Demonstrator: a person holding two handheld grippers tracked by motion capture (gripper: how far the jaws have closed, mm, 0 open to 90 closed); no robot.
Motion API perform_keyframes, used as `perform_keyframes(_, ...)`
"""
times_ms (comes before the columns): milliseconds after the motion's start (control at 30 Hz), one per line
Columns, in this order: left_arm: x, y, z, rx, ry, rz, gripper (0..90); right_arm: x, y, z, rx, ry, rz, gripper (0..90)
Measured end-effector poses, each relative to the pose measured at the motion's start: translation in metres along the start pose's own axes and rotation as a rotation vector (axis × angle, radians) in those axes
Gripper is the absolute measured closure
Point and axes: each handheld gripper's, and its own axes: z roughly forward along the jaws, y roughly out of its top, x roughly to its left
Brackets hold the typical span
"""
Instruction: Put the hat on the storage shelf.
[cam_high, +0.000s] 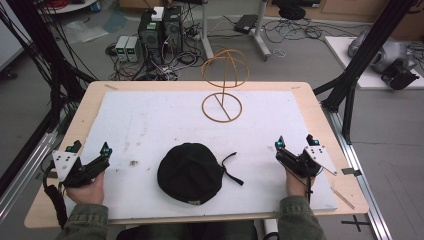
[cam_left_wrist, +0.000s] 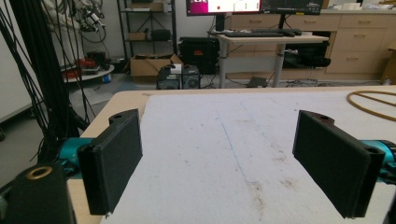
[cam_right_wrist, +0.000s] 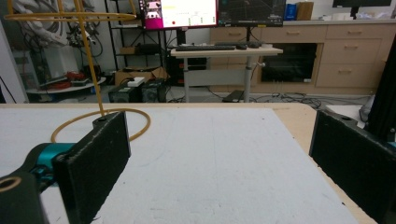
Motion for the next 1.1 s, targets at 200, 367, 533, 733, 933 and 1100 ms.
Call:
perform_keyframes(200,0.002,0.0,-0.001,0.001,0.005,-0.012,16.1,0.0,0.0,0.001,0.005,0.01,0.001,4.4)
perform_keyframes(367,0.004,-0.001,0.0,-0.001,-0.043,-0.051,14.9,0.0,0.0,0.0,0.004,0.008,0.006,4.4)
perform_keyframes(533,0.003,0.0,0.0,-0.006,-0.039,-0.045,15.0,0.0,0.0,0.0,0.009,0.008,0.012,4.3)
perform_keyframes(733,0.002,0.0,0.001,-0.009,-0.041,-0.038,14.9,0.0,-0.001,0.0,0.024,0.014,0.016,4.3)
perform_keyframes(933,-0.002,0.002,0.001,-0.012,-0.07,-0.025,14.9,-0.001,-0.001,0.001,0.025,0.015,0.006,4.3)
perform_keyframes(1100,-0.007,0.003,0.001,-0.014,-0.098,-0.008,14.9,0.0,-0.001,0.001,0.029,0.017,0.008,4.3)
